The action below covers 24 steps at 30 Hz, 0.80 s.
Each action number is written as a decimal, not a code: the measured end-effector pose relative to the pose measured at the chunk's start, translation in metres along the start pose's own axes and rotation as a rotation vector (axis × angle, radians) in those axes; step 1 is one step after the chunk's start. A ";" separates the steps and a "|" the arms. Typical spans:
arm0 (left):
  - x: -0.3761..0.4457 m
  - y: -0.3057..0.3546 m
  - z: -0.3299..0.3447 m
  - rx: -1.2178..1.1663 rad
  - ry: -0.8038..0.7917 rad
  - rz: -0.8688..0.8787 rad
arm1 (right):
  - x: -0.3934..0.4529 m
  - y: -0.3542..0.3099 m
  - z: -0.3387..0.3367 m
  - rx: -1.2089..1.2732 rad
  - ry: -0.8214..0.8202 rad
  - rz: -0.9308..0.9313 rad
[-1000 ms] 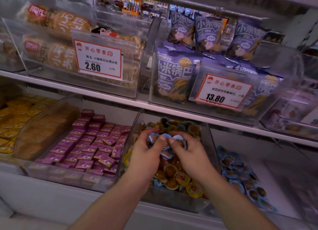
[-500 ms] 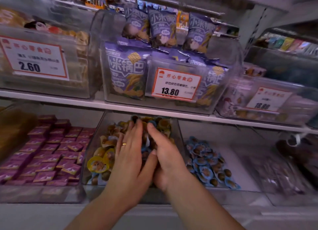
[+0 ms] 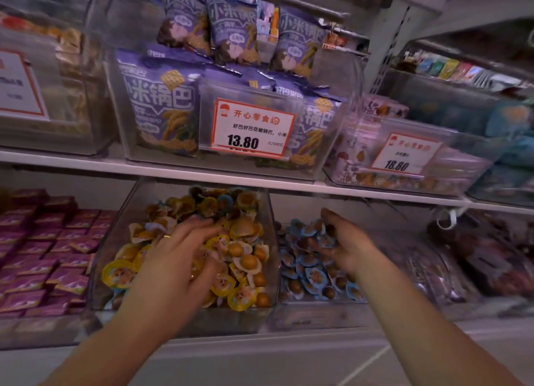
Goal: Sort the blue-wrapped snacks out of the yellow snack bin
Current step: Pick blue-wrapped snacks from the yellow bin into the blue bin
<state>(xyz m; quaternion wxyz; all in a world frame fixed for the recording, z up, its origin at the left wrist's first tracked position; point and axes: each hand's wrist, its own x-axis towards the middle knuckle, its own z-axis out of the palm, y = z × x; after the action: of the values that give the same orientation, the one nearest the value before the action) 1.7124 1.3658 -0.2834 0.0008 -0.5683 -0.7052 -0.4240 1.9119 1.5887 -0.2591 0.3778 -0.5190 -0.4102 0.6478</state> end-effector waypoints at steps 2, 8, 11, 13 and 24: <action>0.000 -0.006 -0.001 0.139 -0.051 -0.010 | 0.030 -0.008 -0.015 0.005 0.019 0.054; 0.007 -0.027 -0.019 0.302 -0.001 0.031 | 0.052 -0.002 -0.036 -0.397 0.168 -0.173; 0.009 -0.040 -0.037 0.286 0.087 0.010 | 0.006 0.015 -0.016 -0.539 0.154 -0.579; 0.006 -0.049 -0.051 0.196 0.150 -0.062 | -0.039 0.027 0.012 -0.566 0.007 -0.822; -0.014 -0.069 -0.081 -0.013 0.179 -0.233 | -0.092 0.112 0.181 -1.420 -0.754 -1.152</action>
<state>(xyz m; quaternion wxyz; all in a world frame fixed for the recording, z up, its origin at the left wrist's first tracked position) 1.6236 1.3064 -0.2799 0.0107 -0.4425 -0.7607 -0.4748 1.7434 1.4367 -0.3068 0.0808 -0.1058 -0.9869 0.0914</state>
